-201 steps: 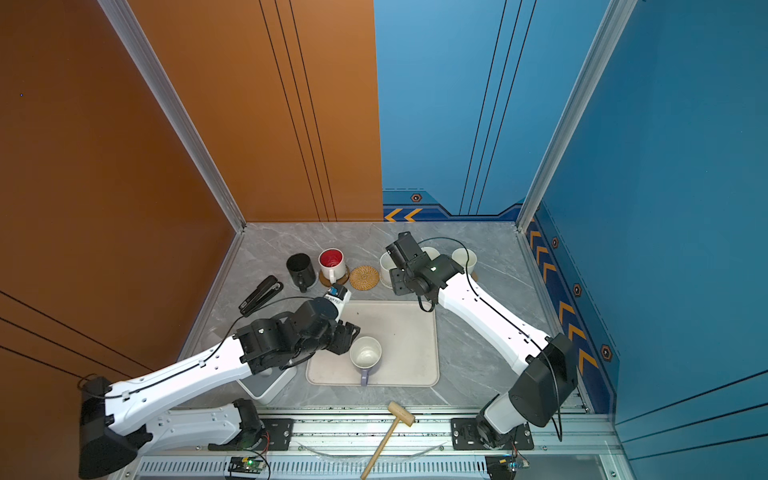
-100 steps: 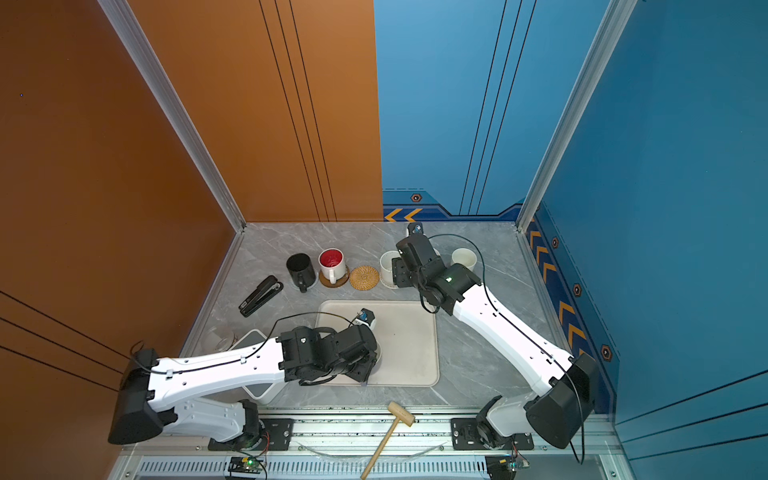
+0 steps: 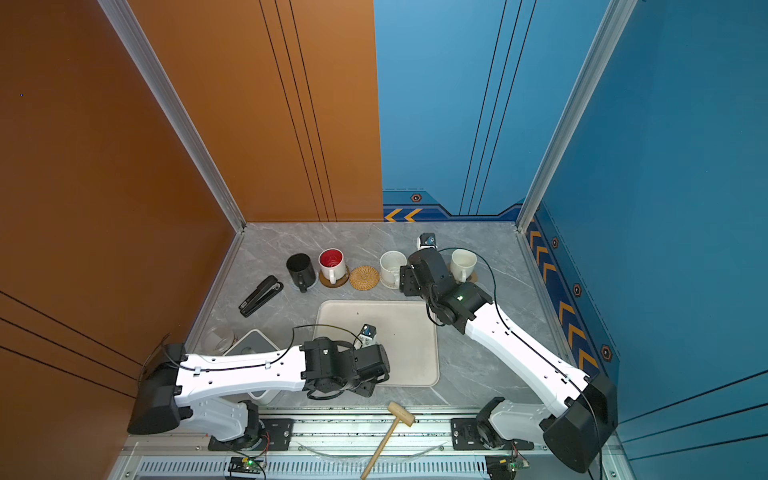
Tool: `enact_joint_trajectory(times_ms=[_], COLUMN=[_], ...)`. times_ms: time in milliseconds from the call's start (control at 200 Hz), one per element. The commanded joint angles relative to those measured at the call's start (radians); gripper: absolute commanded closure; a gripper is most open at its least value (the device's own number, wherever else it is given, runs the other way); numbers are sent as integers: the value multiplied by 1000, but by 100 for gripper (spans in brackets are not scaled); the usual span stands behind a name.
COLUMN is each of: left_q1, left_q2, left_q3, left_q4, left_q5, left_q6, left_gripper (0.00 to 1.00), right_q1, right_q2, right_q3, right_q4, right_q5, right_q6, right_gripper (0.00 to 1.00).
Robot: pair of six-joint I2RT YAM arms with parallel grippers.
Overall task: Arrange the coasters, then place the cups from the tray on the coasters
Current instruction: 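Raise the right gripper while the left gripper moves over the lavender mug, then lower the left gripper and close it on the lavender mug's rim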
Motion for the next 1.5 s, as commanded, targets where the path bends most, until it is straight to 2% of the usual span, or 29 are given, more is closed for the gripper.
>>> enact_joint_trajectory(times_ms=[0,626,936,1257,1492], left_q1=[-4,74,95,112,115], left_q2=[33,132,169,183,183], left_q3=[3,11,20,20,15], left_q4=[-35,-33,-26,-4,4], left_q5=[-40,-41,-32,-21,-18], left_q6=[-45,-38,-22,-12,-11], left_gripper=[39,52,63,65,77], right_q1=[-7,-35,-43,-48,-53], right_q2=[-20,-32,-14,13,22], right_q3=[-20,-51,-49,-42,-41], right_q4=[31,42,43,43,44], right_q5=[-7,-31,-39,-54,-56], right_q6=[17,25,26,26,27], right_gripper=[27,26,26,26,26])
